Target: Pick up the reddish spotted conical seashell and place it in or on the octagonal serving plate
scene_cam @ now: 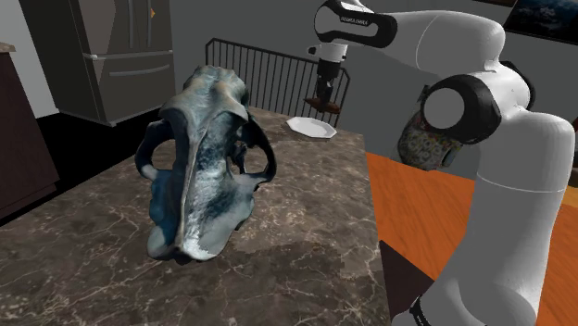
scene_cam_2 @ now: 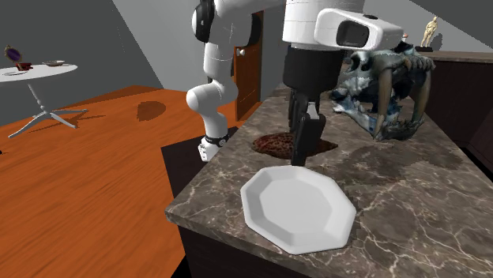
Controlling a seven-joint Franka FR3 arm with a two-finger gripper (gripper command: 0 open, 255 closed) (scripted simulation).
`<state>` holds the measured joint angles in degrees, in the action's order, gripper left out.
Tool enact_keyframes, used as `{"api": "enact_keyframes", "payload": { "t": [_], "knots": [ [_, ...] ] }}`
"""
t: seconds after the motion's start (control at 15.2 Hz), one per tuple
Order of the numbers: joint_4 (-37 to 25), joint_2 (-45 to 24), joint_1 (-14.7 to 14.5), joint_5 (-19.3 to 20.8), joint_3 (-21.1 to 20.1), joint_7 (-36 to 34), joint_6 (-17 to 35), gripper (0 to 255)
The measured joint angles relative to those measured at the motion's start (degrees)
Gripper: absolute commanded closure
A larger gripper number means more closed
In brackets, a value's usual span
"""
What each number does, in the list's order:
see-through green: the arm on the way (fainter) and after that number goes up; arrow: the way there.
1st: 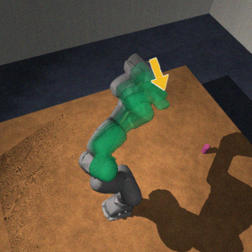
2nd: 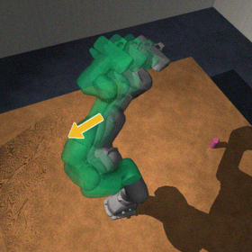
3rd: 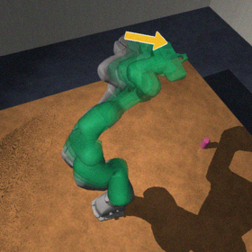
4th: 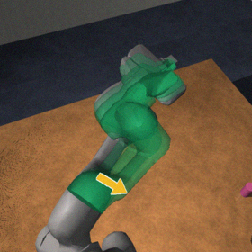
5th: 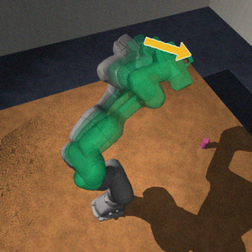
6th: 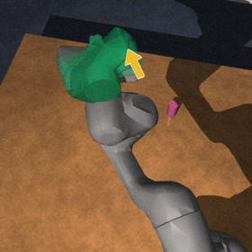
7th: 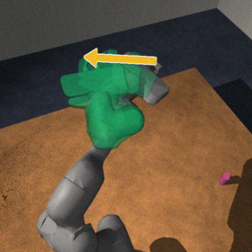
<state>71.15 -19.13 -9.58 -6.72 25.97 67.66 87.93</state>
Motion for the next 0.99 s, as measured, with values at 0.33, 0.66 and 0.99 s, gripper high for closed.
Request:
{"api": "enact_keyframes", "payload": {
  "t": [0.33,0.66,0.99],
  "knots": [
    [-6.9,-6.6,2.3,-2.5,-0.4,0.8,-0.7,255],
    [-1.7,-5.6,1.3,-2.2,-0.5,0.6,3.4,255],
    [3.8,-4.6,0.5,-1.8,-0.5,0.7,7.9,255]
  ]
}}
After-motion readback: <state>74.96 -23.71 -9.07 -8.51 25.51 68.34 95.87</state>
